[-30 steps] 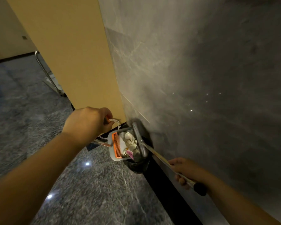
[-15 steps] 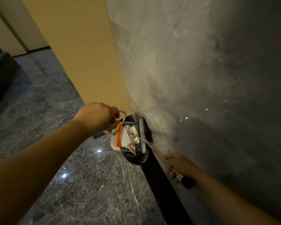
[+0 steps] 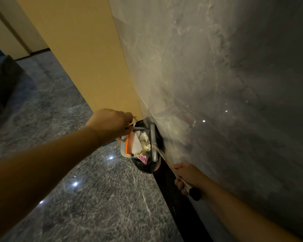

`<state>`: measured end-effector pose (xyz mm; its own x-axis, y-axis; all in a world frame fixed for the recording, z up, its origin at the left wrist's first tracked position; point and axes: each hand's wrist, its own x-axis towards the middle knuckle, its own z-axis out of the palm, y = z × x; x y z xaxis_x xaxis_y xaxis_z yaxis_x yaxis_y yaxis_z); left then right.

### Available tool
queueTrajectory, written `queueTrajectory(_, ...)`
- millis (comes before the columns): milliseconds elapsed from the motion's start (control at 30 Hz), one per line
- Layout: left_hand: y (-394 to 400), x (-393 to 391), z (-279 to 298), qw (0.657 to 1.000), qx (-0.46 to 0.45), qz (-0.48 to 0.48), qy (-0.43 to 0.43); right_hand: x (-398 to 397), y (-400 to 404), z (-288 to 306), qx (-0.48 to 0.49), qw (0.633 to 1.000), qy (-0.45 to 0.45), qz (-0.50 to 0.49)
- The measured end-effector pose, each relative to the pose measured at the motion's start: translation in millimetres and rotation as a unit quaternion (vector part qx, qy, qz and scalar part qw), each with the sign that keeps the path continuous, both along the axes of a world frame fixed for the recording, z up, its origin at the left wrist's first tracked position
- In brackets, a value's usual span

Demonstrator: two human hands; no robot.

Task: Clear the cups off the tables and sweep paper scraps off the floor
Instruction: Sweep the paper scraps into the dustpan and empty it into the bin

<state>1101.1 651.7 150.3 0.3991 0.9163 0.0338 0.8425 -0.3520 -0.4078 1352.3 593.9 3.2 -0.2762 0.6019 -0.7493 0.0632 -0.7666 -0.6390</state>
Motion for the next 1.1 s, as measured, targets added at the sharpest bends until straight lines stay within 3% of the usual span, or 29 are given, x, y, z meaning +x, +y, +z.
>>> queueTrajectory(300, 18, 12, 20, 0.974, -0.177, 0.075, -0.119, 11, 3, 5, 0.016, 1.000, -0.001, 0.012)
queueTrajectory(467, 15, 3, 21, 0.985, -0.152, 0.070, -0.049, 15, 2, 6, 0.023, 1.000, 0.001, 0.006)
queueTrajectory(633, 7, 8, 18, 0.973, -0.189, 0.087, -0.098, 18, 2, 5, 0.018, 1.000, -0.006, 0.002)
queueTrajectory(867, 9, 19, 17, 0.995, -0.074, 0.060, 0.010, 18, 0, 3, 0.009, 1.000, -0.005, -0.019)
queueTrajectory(1100, 2, 27, -1, 0.997, -0.059, 0.038, 0.016, 14, 1, 5, 0.006, 0.999, 0.016, -0.041)
